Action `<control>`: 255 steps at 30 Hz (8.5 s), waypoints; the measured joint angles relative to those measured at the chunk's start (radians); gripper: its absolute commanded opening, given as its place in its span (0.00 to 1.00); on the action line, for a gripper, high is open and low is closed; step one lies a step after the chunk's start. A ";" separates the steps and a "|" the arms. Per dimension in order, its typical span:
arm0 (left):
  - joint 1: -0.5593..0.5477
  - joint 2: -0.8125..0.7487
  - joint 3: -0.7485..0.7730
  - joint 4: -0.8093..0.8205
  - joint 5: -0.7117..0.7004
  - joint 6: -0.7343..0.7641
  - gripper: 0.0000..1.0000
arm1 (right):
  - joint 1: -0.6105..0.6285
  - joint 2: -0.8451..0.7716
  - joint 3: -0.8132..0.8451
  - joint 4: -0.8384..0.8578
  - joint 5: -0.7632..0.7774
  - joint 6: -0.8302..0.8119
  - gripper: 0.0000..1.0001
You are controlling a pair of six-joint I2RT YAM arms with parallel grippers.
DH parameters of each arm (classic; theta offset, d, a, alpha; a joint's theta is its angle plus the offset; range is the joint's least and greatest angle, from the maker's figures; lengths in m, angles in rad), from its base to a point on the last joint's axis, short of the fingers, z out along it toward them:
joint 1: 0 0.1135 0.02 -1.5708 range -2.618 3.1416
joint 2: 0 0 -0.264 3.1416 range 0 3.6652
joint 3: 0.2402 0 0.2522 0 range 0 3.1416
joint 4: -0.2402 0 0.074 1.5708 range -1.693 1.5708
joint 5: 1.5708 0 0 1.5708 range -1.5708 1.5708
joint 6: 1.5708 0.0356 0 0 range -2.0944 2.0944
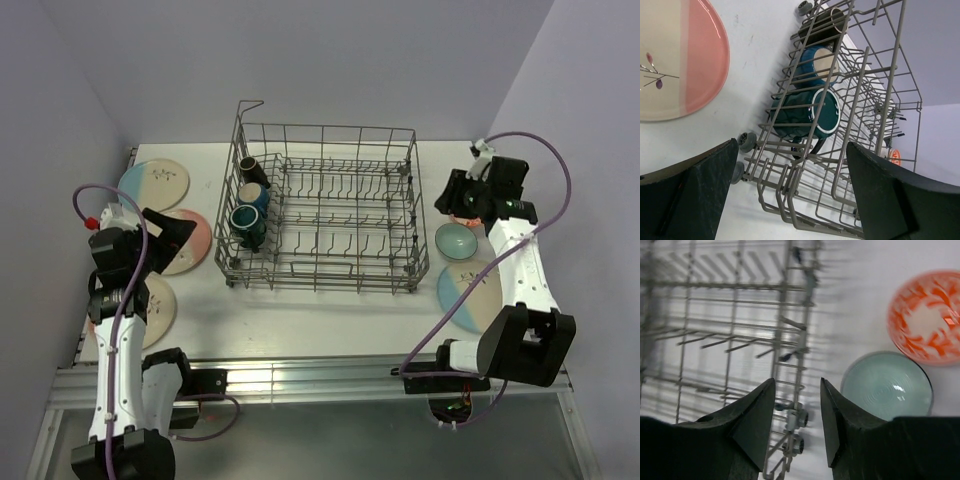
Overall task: Load the mixed dishes into the dish rack
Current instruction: Grab a bowl with the right arm, then pass the bowl from the right arm to the left, then pass the bowl from the left arm to the right
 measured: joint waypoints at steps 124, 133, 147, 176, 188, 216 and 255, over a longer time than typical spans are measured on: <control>-1.066 1.028 0.972 -0.048 -0.436 0.310 0.00 | 0.529 0.115 0.371 -0.272 0.214 -0.082 0.57; -0.956 1.021 0.764 0.060 -0.267 0.258 0.00 | 0.509 0.116 0.374 -0.271 0.067 -0.029 0.79; -0.816 0.910 0.541 0.496 0.106 0.094 0.00 | 0.301 0.079 0.073 0.055 -0.235 0.437 1.00; -0.788 1.021 0.531 0.782 0.336 -0.096 0.00 | 0.349 -0.033 0.046 0.284 -0.306 0.797 1.00; -0.785 1.035 0.531 0.864 0.362 -0.138 0.00 | 0.403 -0.022 0.076 0.107 -0.128 0.712 1.00; -0.783 1.080 0.515 0.984 0.369 -0.243 0.00 | 0.468 0.066 0.085 0.149 -0.164 0.784 0.86; -0.818 1.080 0.650 0.666 0.254 -0.072 0.00 | 0.519 0.140 0.121 0.063 -0.048 0.689 0.55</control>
